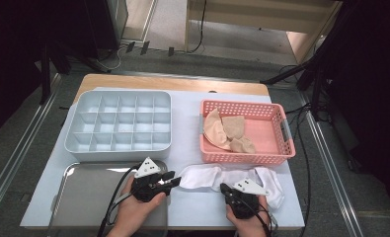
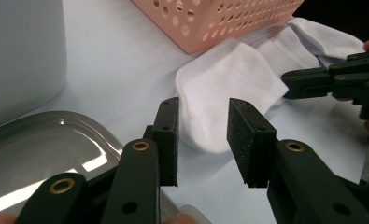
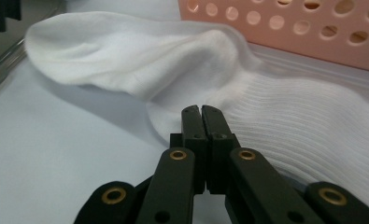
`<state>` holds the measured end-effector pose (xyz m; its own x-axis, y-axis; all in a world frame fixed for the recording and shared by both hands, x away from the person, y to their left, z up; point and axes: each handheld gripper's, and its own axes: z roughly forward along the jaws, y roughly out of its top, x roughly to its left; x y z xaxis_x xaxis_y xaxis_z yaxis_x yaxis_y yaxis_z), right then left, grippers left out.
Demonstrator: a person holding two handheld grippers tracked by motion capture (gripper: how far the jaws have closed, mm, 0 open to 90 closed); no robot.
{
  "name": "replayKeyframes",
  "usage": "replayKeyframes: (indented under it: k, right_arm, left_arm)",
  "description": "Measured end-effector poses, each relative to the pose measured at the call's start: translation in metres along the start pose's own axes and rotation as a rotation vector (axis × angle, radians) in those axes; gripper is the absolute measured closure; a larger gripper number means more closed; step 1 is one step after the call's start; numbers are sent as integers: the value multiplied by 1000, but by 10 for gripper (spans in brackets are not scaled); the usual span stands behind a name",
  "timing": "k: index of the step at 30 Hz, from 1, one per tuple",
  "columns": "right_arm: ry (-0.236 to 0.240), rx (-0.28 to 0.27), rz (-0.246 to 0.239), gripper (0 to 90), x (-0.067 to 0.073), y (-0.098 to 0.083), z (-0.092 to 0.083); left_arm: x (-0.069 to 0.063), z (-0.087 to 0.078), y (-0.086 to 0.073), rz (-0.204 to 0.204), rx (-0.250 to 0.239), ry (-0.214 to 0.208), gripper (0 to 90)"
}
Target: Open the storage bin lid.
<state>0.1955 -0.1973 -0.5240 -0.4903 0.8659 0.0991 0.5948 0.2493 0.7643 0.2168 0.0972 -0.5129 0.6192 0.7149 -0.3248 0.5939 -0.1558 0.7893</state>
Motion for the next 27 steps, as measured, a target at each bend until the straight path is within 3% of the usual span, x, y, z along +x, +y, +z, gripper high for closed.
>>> replayKeyframes:
  k: [2,4,6,9,12,14,16,18,22,25,27]
  right_arm:
    - [22,-5,4,892,-3,-2,-10]
    - [-40,-35,27,812,-9,-4,-21]
    - [-66,-83,89,771,-18,-6,-33]
    - [-177,-161,138,716,-32,-9,-49]
    - [-304,-236,174,588,-48,-10,-61]
    - [-352,-221,193,499,-59,-11,-60]
    - [-349,-163,226,489,-69,-15,-52]
    - [-351,-123,212,482,-73,-17,-44]
    - [-385,-114,221,511,-78,-19,-37]
    - [-444,-68,180,517,-84,-21,-29]
    - [-461,-61,167,628,-85,-21,-28]
  left_arm:
    - [0,0,0,1,2,6,653]
    - [1,1,-1,2,2,17,648]
    - [2,3,-1,1,8,27,641]
    - [3,2,0,-12,2,33,631]
    - [5,0,1,-21,-12,40,627]
    - [6,-1,1,-20,-14,41,627]
    - [5,0,0,-17,-9,37,624]
    - [4,0,0,-12,-6,36,623]
    - [6,0,0,-14,-11,40,623]
    - [7,-1,0,-17,-5,39,624]
    - [7,-1,-1,-18,-5,38,624]
